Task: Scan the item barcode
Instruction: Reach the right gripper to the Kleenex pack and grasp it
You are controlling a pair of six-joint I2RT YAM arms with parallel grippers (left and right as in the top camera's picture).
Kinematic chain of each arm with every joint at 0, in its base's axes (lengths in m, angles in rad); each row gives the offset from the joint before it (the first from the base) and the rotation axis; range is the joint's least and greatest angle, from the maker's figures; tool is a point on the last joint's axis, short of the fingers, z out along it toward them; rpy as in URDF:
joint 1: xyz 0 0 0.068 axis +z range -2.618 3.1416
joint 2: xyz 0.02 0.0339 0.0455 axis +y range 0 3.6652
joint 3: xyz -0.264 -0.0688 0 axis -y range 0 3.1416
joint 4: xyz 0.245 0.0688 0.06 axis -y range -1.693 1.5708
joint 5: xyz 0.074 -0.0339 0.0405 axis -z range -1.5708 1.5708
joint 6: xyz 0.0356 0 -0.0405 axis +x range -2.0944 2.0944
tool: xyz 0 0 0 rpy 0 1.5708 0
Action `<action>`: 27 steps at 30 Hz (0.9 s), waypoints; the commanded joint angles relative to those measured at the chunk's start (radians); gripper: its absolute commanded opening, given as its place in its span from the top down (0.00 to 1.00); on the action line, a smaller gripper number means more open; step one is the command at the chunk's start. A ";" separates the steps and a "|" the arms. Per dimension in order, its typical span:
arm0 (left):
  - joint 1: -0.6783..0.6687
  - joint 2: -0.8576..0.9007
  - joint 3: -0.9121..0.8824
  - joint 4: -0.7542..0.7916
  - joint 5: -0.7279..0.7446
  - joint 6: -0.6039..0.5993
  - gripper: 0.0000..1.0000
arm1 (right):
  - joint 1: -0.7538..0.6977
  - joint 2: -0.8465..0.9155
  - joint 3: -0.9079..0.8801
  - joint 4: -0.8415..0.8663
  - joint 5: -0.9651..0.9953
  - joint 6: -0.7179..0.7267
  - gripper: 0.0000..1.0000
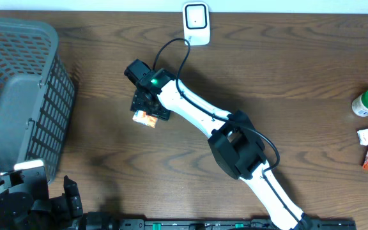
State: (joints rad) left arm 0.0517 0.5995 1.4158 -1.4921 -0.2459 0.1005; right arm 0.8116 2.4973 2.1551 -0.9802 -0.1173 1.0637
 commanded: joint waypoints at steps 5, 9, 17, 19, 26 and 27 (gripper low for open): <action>0.004 0.000 0.005 0.000 -0.009 -0.013 0.03 | -0.019 0.050 0.021 -0.116 0.016 -0.112 0.45; 0.004 0.000 0.005 0.000 -0.009 -0.012 0.03 | -0.056 0.014 0.132 -0.360 0.129 -0.211 0.43; 0.004 0.000 0.005 0.000 -0.009 -0.013 0.03 | -0.130 -0.008 0.184 -0.613 0.349 -0.467 0.12; 0.004 0.000 0.005 0.000 -0.009 -0.013 0.03 | -0.137 -0.008 0.187 -0.608 0.347 -0.475 0.02; 0.004 0.000 0.005 0.000 -0.009 -0.012 0.03 | -0.137 -0.036 0.194 -0.626 0.208 -0.474 0.01; 0.004 0.000 0.005 0.000 -0.009 -0.013 0.03 | -0.136 -0.036 0.192 -0.629 0.208 -0.475 0.01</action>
State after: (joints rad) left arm 0.0517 0.5995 1.4158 -1.4921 -0.2459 0.1005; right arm 0.6739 2.5084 2.3333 -1.6043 0.1364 0.6083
